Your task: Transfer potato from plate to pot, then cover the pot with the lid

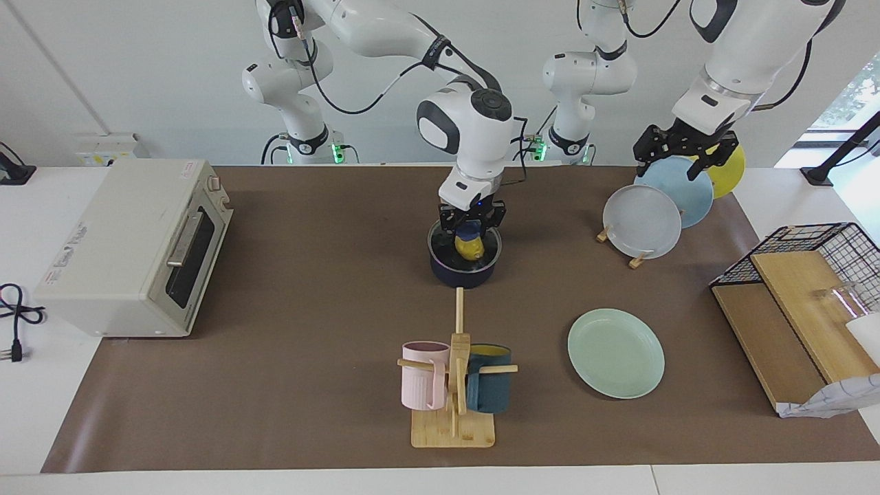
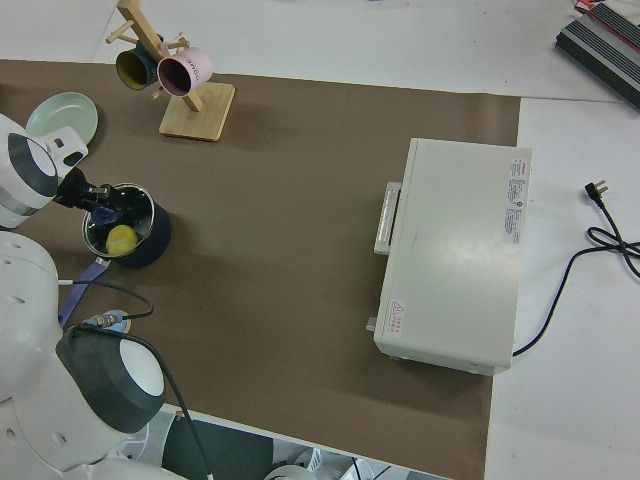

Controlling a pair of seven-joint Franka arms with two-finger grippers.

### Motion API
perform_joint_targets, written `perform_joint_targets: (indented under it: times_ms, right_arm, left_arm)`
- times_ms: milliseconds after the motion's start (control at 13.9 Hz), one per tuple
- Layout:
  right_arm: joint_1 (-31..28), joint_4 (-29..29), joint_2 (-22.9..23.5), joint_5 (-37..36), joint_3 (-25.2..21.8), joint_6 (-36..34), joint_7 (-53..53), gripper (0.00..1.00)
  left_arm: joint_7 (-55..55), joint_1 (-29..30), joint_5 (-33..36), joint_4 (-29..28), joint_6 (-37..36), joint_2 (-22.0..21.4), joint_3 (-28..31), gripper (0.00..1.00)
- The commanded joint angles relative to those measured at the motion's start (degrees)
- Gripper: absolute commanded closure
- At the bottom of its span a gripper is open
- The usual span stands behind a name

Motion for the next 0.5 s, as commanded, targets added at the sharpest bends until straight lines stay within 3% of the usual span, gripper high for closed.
perform_joint_targets:
  times_ms: [0, 72, 144, 431]
  right_arm:
    - [-0.23, -1.57, -1.18, -0.08, 0.37, 1.32, 1.74, 1.0]
    - [-0.23, -1.57, -1.18, -0.08, 0.37, 1.32, 1.74, 0.91]
    - [-0.32, -1.57, -1.18, -0.08, 0.37, 1.4, 1.74, 0.69]
    - [-0.32, -1.57, -1.1, -0.08, 0.29, 2.11, 1.74, 0.0]
  left_arm:
    - [-1.38, -1.31, 1.46, 4.1, -2.45, 2.66, 1.28, 0.0]
    - [-1.91, -1.22, 1.47, 4.11, -2.64, 2.67, 1.2, 0.0]
    - [-1.83, -1.04, 1.47, 3.93, -3.07, 2.67, 1.19, 0.0]
    - [-2.09, -1.13, 1.38, 2.61, -3.52, 2.57, 1.11, 0.0]
